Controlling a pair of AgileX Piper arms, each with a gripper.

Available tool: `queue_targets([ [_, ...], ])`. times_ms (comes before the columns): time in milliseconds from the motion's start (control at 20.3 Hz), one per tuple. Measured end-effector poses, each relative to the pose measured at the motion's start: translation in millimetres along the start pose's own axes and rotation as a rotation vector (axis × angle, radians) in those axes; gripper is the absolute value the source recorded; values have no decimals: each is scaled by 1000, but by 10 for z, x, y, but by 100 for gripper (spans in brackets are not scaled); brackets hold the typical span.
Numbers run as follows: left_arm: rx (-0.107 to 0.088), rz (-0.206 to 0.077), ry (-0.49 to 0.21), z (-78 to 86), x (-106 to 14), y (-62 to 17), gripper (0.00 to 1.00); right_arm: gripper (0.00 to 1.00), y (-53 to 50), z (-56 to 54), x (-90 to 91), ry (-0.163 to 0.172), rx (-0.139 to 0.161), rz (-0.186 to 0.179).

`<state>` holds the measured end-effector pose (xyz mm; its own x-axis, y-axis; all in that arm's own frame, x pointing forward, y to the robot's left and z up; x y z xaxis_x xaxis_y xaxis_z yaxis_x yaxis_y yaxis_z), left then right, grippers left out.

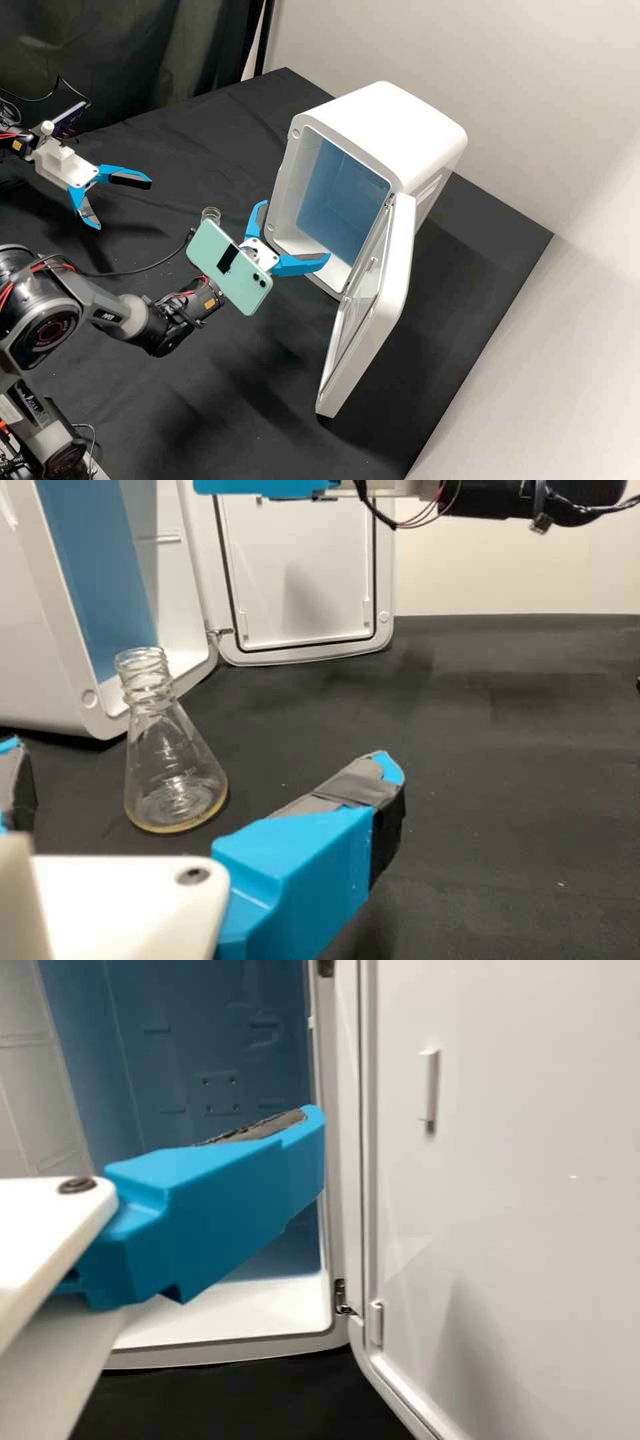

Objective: Place the flask in the incubator

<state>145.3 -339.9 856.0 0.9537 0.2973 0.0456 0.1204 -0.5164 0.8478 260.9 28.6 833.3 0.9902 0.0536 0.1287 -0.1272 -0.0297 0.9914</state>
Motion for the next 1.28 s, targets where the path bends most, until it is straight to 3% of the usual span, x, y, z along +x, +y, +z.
queue_targets([
  [148, 1, -2, -4, 11, -7, -4, 100, 100, 33, 6, -112, 22, -9, 22],
  [493, 7, 4, -6, 19, -10, 8, 100, 100, -25, -4, -371, 54, -41, -43],
  [887, 9, 3, -14, 32, -5, 6, 100, 100, -46, -13, -570, 62, -50, -60],
  [1281, 9, 2, -17, 36, -4, 5, 100, 100, -200, -18, -766, 78, -65, -150],
])
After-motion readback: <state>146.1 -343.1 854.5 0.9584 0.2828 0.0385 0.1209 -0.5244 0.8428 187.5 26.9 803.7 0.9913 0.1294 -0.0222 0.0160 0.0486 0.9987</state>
